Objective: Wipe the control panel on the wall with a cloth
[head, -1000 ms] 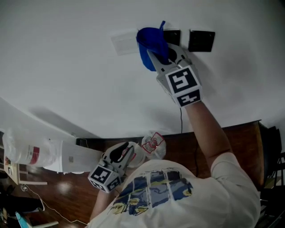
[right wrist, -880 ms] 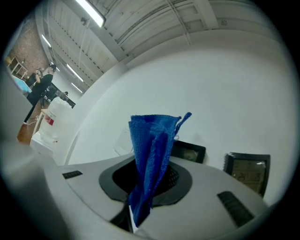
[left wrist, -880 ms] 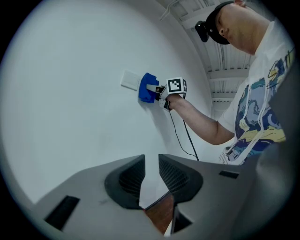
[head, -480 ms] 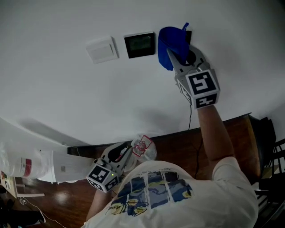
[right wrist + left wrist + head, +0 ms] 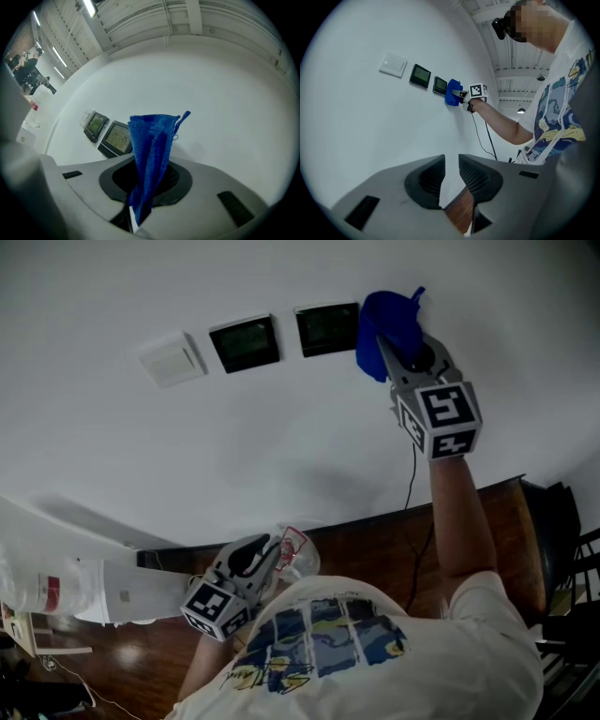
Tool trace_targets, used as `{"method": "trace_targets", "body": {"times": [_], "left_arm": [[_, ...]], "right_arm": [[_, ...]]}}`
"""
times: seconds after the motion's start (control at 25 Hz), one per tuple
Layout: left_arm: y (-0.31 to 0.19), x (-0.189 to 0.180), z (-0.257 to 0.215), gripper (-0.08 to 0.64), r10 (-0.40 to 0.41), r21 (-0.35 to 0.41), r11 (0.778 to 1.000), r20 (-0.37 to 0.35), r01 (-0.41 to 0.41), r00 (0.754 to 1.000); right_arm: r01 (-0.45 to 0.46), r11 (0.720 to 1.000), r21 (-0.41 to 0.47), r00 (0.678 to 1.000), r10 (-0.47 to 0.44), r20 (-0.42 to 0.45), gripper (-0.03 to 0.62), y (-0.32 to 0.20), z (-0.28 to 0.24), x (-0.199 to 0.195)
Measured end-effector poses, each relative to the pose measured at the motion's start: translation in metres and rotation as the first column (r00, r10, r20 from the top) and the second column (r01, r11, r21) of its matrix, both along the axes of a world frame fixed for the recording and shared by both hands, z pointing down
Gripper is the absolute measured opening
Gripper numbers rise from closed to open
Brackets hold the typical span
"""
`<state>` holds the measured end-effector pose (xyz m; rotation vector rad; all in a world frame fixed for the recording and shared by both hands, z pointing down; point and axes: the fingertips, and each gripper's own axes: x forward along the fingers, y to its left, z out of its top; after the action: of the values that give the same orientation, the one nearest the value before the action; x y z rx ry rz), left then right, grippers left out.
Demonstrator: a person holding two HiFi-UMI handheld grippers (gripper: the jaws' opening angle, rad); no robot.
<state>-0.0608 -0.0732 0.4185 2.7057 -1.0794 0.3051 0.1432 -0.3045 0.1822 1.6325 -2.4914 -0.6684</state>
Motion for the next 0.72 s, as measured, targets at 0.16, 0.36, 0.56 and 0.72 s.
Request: {"method": "trace_targets", "body": {"times": [0.16,0.36,0.56,0.72], "left_arm": [[-0.001,0.017,-0.003,0.073,-0.030,-0.002,1.000,0.007,0.030,1.000],[-0.004,0.029,-0.008,0.073,-0.091,0.002,0.996,0.008,0.091,0.996],[-0.004,0.033,-0.015,0.072,-0.166,0.020,0.986,0.023,0.165,0.986],[-0.004,0.035,-0.018,0.073,-0.217,0.017,0.976,0.056,0.217,0.975]], "right_arm": [[0.032,0.999,-0.006,0.999,-0.031,0.032,0.075,-0.007,0.001,0.013],[0.091,0.996,0.006,0.995,-0.091,0.031,0.075,-0.008,0.001,0.015],[0.160,0.987,0.017,0.986,-0.161,0.043,0.075,0.012,0.003,0.019],[0.210,0.978,0.018,0.975,-0.211,0.067,0.075,0.042,0.019,0.028]]}}
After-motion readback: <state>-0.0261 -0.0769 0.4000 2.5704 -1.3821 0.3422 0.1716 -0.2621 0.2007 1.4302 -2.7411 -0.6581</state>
